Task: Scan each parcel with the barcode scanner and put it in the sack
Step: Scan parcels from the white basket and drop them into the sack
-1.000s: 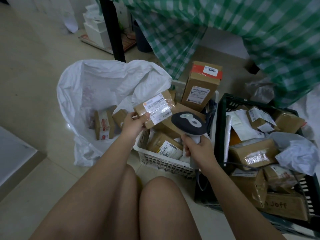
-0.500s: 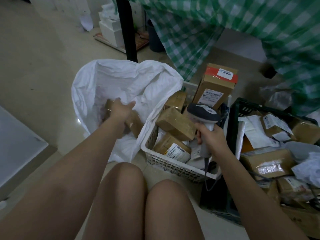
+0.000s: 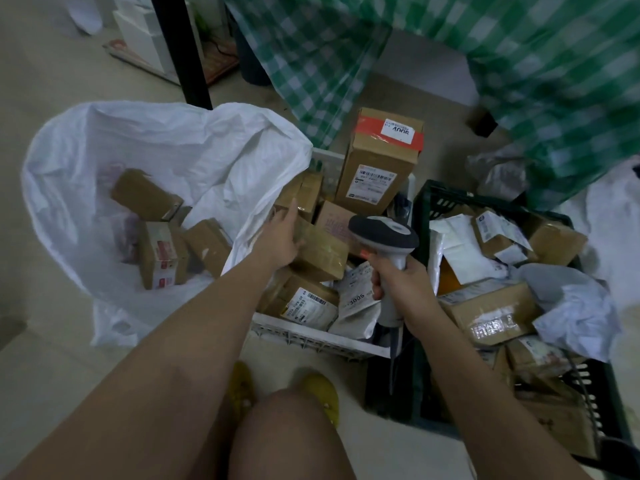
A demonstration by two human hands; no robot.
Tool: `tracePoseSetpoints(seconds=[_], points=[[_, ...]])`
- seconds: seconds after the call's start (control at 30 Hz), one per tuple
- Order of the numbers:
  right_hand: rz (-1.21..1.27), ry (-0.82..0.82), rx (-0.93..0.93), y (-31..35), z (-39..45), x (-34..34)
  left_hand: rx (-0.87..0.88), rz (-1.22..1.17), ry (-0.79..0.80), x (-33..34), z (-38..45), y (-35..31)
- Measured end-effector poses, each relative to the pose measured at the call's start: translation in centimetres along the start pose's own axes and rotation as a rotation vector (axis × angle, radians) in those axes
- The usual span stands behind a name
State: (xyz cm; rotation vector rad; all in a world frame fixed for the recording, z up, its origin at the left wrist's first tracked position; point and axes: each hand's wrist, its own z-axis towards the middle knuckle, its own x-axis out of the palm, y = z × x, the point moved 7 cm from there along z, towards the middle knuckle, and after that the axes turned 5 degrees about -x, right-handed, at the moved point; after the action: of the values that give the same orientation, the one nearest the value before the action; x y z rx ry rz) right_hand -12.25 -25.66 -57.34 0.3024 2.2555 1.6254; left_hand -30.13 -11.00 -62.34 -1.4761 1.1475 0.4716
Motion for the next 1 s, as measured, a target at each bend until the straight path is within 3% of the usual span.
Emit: tracePoseSetpoints(seconds=[0.13, 0.37, 0.53, 0.73, 1.0], points=[[0.002, 0.010, 0.010, -0.5, 0.2, 0.1, 0.011, 0.189, 0.074, 1.2, -0.9, 0.8], [-0.006, 0.015, 0.024, -1.6, 0.2, 0.4, 0.027, -0.132, 0.072, 2.8, -1.6, 0.8], [0.014, 0.008, 0.049, -2.1, 0.1, 0.0, -0.010, -0.076, -0.010, 2.6, -1.2, -0.1], [0.011, 0.000, 0.056, -2.6, 0.0, -0.1, -0.417, -0.106, 0.324, 5.3, -1.7, 3.0], [0.017, -0.011, 0.073, -2.8, -0.5, -0.3, -0.484, -0.506, 0.360, 6.5, -2.9, 3.4]])
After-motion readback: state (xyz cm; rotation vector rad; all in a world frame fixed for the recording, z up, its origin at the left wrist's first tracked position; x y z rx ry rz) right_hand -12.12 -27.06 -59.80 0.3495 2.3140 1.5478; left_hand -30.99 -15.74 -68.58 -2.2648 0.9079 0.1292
